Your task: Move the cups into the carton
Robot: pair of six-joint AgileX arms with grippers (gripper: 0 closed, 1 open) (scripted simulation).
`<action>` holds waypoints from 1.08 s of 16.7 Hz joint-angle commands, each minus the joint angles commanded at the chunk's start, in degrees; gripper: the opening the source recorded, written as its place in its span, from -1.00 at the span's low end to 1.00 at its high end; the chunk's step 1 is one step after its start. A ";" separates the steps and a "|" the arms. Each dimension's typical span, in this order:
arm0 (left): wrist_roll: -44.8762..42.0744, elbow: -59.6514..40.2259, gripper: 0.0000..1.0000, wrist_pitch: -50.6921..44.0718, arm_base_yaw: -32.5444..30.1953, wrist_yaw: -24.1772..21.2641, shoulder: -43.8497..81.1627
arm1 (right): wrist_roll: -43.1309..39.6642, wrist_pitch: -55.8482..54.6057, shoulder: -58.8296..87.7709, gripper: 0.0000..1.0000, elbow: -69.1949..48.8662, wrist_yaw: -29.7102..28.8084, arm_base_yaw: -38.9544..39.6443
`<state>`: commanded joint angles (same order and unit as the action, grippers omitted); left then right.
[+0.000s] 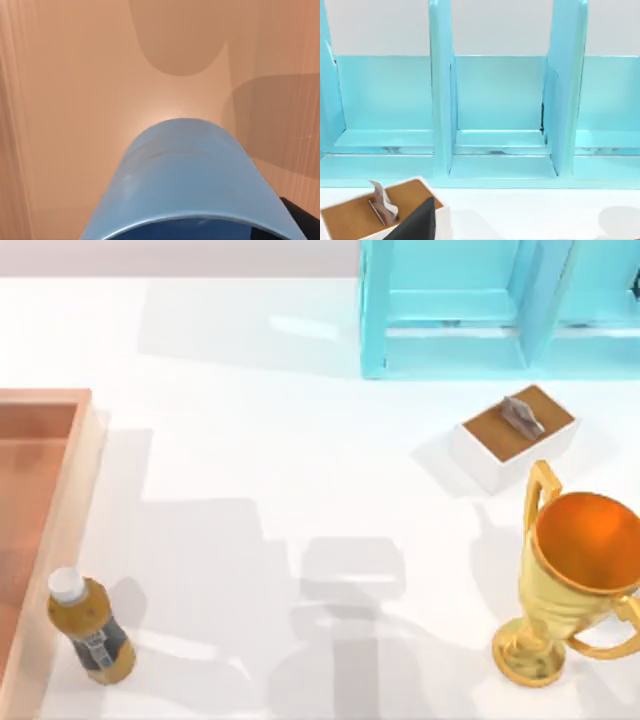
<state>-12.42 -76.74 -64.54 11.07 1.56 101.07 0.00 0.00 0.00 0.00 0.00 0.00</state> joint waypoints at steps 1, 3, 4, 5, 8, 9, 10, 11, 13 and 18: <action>-0.03 0.09 -1.00 0.10 0.03 0.00 0.03 | 0.00 0.00 0.00 1.00 0.00 0.00 0.00; -0.03 0.09 -1.00 0.10 0.03 0.00 0.03 | 0.00 0.00 0.00 1.00 0.00 0.00 0.00; -0.03 0.09 -1.00 0.10 0.03 0.00 0.03 | 0.00 0.00 0.00 1.00 0.00 0.00 0.00; -0.03 0.09 -0.85 0.10 0.03 0.00 0.03 | 0.00 0.00 0.00 1.00 0.00 0.00 0.00; -0.03 0.09 -0.40 0.10 0.03 0.00 0.03 | 0.00 0.00 0.00 1.00 0.00 0.00 0.00; -0.03 0.09 -0.25 0.10 0.03 0.00 0.03 | 0.00 0.00 0.00 1.00 0.00 0.00 0.00; -0.03 0.09 -0.10 0.10 0.03 0.00 0.03 | 0.00 0.00 0.00 1.00 0.00 0.00 0.00; -0.03 0.09 0.06 0.10 0.03 0.00 0.03 | 0.00 0.00 0.00 1.00 0.00 0.00 0.00; -0.03 0.09 0.36 0.10 0.03 0.00 0.03 | 0.00 0.00 0.00 1.00 0.00 0.00 0.00; -0.03 0.09 1.00 0.10 0.03 0.00 0.03 | 0.00 0.00 0.00 1.00 0.00 0.00 0.00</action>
<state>-12.45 -76.65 -64.44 11.09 1.56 101.10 0.00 0.00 0.00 0.00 0.00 0.00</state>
